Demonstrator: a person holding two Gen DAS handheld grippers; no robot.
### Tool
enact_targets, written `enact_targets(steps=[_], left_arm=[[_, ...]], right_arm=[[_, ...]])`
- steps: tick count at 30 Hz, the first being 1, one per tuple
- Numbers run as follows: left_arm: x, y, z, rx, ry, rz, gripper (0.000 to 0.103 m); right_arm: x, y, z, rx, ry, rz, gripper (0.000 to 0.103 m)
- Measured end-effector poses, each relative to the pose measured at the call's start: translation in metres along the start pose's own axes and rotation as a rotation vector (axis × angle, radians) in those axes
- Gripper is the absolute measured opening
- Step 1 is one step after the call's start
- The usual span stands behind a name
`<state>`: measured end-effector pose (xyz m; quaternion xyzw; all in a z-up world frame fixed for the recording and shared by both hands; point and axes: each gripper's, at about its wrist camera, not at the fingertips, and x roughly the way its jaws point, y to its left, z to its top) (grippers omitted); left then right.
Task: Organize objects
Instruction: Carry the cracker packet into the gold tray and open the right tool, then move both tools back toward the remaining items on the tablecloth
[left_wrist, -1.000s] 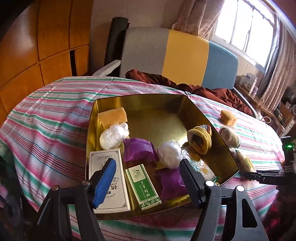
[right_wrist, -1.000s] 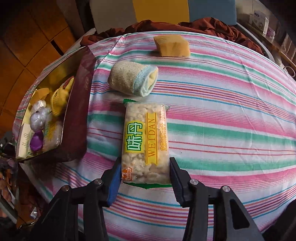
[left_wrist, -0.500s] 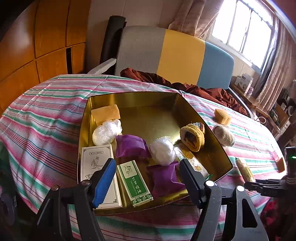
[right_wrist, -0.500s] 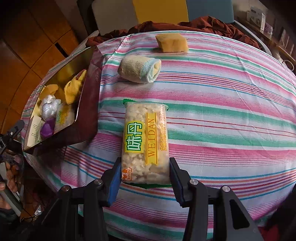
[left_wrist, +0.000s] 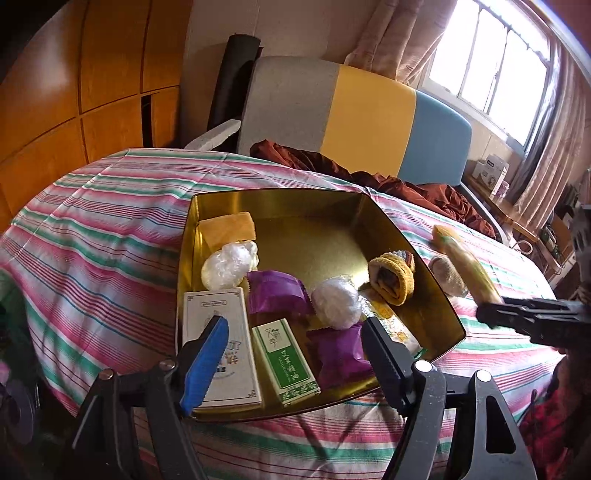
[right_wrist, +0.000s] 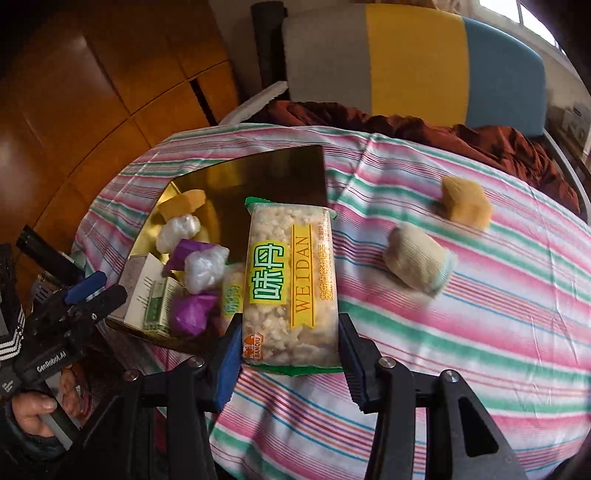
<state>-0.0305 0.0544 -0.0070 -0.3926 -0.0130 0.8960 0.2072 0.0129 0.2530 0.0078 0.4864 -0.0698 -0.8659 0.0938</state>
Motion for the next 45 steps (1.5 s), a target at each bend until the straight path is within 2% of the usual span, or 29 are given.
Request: enact_targets(steps=[10,13,16,21,31,45], left_arm=[[-0.002,0.020,-0.001,-0.038,0.000,0.028,0.080],[-0.003,0.023,-0.001,-0.047,0.001,0.046,0.089],[-0.004,0.026,-0.001,-0.053,-0.005,0.069,0.098],[-0.003,0.029,-0.001,-0.067,-0.001,0.097,0.103],[-0.006,0.021,-0.004,-0.026,-0.002,0.138,0.103],[-0.011,-0.010,0.003,0.087,-0.038,0.143,0.103]], right_arm=[[0.082,0.045,0.039,-0.095,0.084,-0.006,0.050],[0.092,0.048,0.043,-0.096,0.082,-0.001,0.061],[0.092,0.049,0.043,-0.091,0.061,-0.011,0.093],[0.082,0.047,0.036,-0.078,0.027,-0.013,0.102],[0.043,0.034,0.022,-0.060,-0.077,-0.075,0.103],[-0.003,-0.052,0.014,0.044,-0.112,-0.225,0.103]])
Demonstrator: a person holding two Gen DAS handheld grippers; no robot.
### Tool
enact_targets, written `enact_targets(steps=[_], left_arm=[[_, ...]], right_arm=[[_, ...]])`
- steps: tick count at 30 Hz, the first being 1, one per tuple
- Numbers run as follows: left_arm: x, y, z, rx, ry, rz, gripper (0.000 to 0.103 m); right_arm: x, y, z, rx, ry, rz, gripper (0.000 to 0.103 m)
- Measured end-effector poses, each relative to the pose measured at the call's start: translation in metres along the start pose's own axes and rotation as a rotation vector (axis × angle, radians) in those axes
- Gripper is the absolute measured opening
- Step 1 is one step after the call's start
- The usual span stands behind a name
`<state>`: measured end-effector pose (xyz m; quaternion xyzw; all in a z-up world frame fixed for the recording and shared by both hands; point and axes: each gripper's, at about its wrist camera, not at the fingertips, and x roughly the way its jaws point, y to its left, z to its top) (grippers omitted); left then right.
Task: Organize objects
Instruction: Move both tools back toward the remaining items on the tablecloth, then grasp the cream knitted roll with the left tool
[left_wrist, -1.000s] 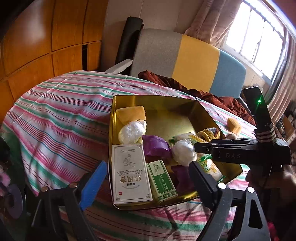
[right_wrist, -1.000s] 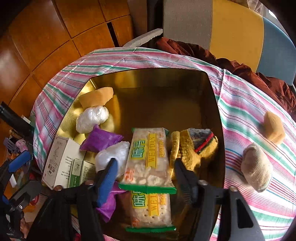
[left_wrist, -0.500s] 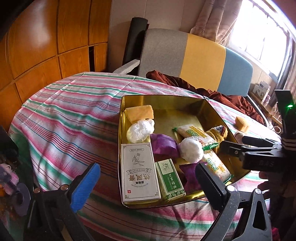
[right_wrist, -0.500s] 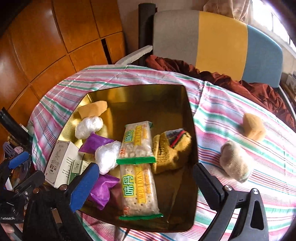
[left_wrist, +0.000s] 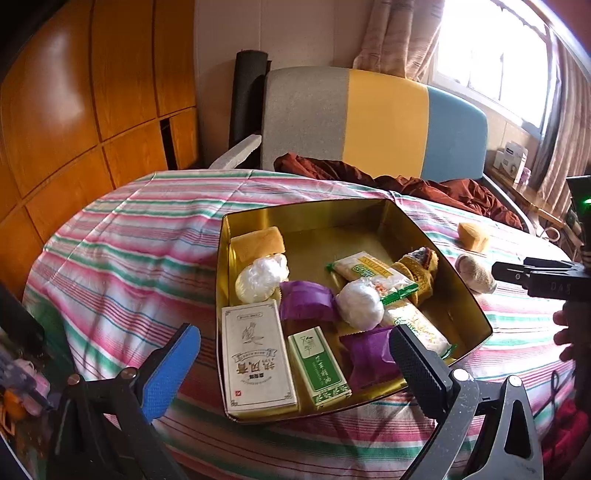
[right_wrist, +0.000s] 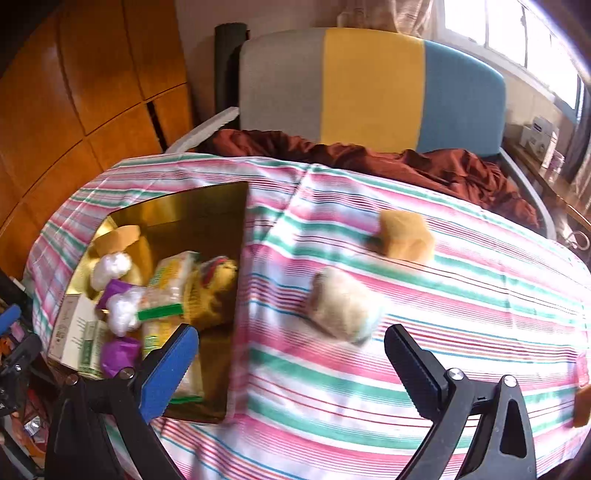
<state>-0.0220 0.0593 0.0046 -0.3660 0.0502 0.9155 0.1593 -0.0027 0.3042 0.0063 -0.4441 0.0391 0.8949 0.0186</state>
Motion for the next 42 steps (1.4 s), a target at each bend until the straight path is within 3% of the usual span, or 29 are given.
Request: enact_targets(steps=[12,17,31,42], left_arm=[[0.000,-0.053,0.022,0.139,-0.043,-0.062,0.103],[0.007,-0.088,0.032,0.214,-0.023,-0.124,0.103],[0.052,-0.208,0.063,0.385,0.057,-0.300,0.103],[0.128,-0.281,0.073,0.420,0.219,-0.302,0.103]], right_arm=[[0.002,-0.125,-0.006,0.132,0.015,-0.194,0.103],[0.005,-0.175,-0.020,0.325,0.022,-0.165,0.103],[-0.003,-0.194,-0.026,0.447,0.014,-0.144,0.103],[-0.002,-0.198,-0.026,0.475,0.025,-0.112,0.103]])
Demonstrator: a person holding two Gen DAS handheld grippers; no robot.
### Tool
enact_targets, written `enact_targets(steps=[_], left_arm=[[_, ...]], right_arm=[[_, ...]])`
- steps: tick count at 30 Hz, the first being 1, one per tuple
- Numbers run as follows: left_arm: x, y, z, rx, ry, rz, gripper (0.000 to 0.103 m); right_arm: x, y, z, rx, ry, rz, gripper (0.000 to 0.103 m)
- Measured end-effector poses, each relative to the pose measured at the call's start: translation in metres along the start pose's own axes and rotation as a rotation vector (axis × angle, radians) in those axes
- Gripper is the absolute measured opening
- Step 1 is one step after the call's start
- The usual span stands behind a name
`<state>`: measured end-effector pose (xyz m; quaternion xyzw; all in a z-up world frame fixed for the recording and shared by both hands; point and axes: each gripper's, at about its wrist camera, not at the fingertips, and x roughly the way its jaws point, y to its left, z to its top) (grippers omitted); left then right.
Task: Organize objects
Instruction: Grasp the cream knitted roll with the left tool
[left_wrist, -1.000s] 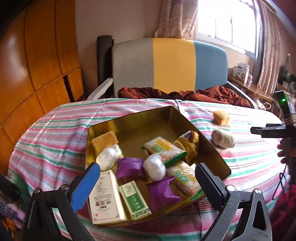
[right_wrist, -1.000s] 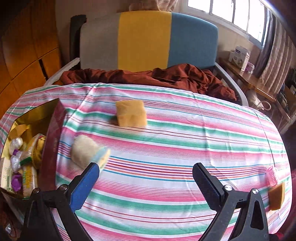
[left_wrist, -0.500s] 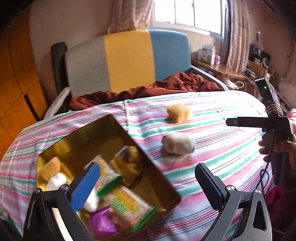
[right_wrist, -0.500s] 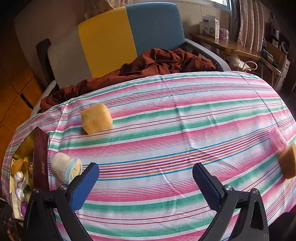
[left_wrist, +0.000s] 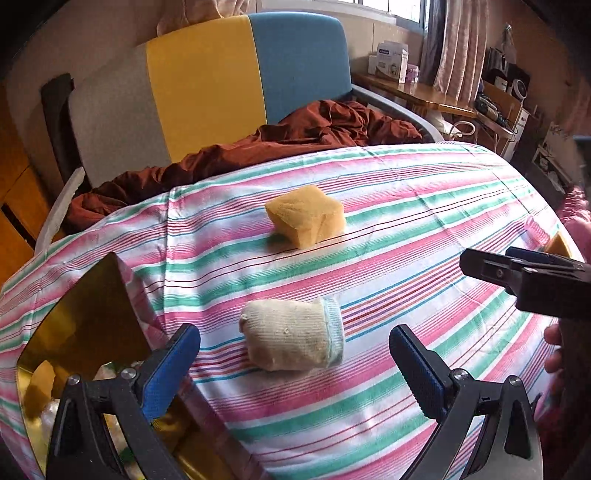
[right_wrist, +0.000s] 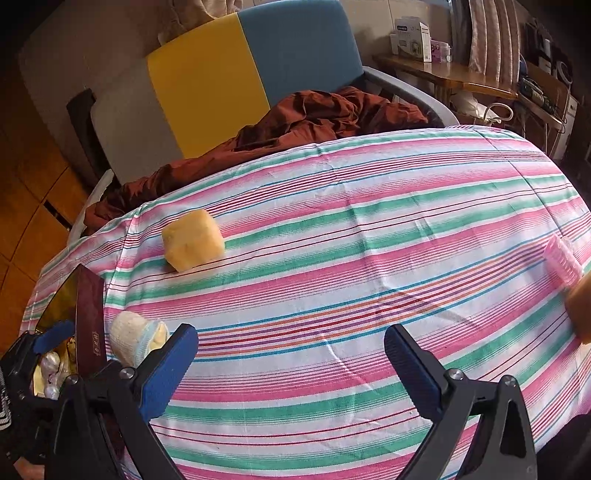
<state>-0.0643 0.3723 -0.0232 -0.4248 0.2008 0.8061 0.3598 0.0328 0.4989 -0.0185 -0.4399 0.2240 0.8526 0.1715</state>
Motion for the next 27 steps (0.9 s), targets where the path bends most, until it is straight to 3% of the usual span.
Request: enact_targets(steps=[7,8,9,10,15,20,27], left_arm=[[0.054,0.006,0.005,-0.074,0.125,-0.004,0.100],[0.059,0.008,0.005,-0.090,0.136,-0.007,0.082],[0.064,0.011,0.004,-0.107,0.154,-0.009,0.072],[0.067,0.014,0.002,-0.127,0.164,-0.025,0.073],[0.052,0.007,-0.005,-0.102,0.121,-0.060,0.071],[0.008,0.000,-0.027,-0.048,0.023,-0.107,0.071],[-0.043,0.024,-0.057,-0.084,-0.072,-0.137,0.072]], right_arm=[[0.001,-0.001,0.000,0.006,0.008,0.013,0.103],[0.002,-0.001,0.000,0.002,0.010,0.012,0.103],[0.002,0.000,0.000,-0.001,0.012,0.010,0.103],[0.003,0.001,0.000,-0.004,0.013,0.008,0.103],[0.007,0.002,-0.002,-0.011,0.031,0.003,0.103],[0.022,0.002,0.000,0.009,0.109,0.045,0.103],[0.055,0.043,0.031,-0.137,0.139,0.060,0.103]])
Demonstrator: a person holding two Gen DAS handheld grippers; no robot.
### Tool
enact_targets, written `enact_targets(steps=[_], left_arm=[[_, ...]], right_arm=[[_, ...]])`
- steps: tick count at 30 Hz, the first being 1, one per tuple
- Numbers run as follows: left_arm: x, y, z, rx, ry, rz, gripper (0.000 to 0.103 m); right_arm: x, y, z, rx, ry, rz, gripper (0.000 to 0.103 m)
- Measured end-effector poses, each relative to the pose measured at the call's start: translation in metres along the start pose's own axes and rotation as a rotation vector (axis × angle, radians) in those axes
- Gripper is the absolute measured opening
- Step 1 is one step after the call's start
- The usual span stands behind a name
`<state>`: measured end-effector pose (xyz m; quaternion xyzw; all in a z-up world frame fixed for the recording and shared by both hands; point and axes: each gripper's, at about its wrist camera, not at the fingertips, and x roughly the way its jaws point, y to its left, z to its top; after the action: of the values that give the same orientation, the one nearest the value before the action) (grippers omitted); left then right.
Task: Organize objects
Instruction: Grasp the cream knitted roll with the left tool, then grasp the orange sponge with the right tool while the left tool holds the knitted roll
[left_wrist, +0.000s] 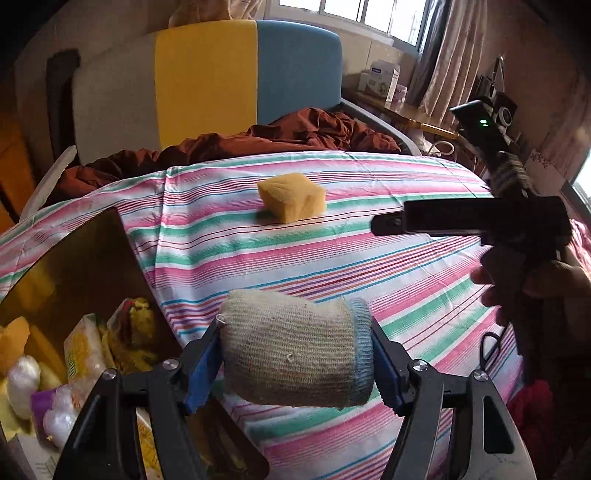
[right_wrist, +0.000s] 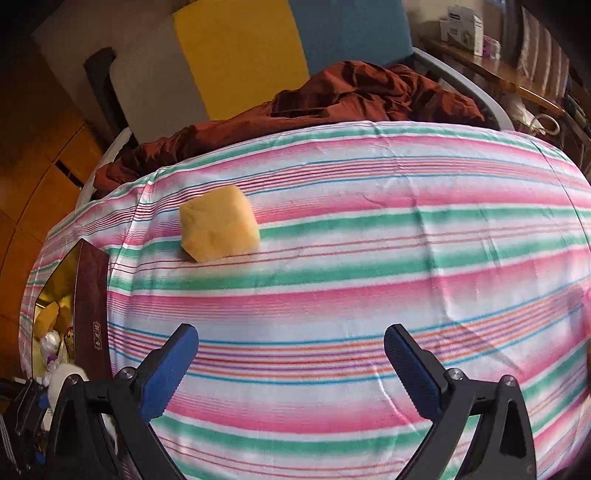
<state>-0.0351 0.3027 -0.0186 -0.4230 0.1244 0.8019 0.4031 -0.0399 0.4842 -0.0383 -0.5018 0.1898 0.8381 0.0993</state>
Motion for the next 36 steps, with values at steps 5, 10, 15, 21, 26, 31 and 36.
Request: enact_targets(steps=[5,10,15,21,26,31,36], left_arm=[[-0.011,0.014,-0.009,-0.053,-0.020,-0.003,0.072],[-0.015,0.019,-0.014,-0.063,-0.026,-0.004,0.072],[-0.014,0.019,-0.019,-0.067,-0.014,-0.010,0.072],[-0.014,0.021,-0.021,-0.079,-0.018,-0.018,0.072],[-0.022,0.021,-0.024,-0.085,-0.031,-0.008,0.073],[-0.031,0.027,-0.032,-0.100,-0.038,0.030,0.073],[-0.044,0.033,-0.045,-0.120,-0.056,0.060,0.073]], right_arm=[[0.034,0.044,0.037,-0.111,-0.007,-0.024,0.103],[0.070,0.069,0.064,-0.147,0.005,-0.078,0.102],[0.088,0.072,0.065,-0.184,0.042,-0.105,0.061],[0.070,0.057,0.031,-0.241,0.092,-0.112,0.059],[0.047,0.036,-0.010,-0.217,0.135,-0.109,0.059],[0.023,0.030,-0.058,-0.209,0.166,-0.101,0.059],[0.008,0.044,-0.093,-0.241,0.133,-0.094,0.059]])
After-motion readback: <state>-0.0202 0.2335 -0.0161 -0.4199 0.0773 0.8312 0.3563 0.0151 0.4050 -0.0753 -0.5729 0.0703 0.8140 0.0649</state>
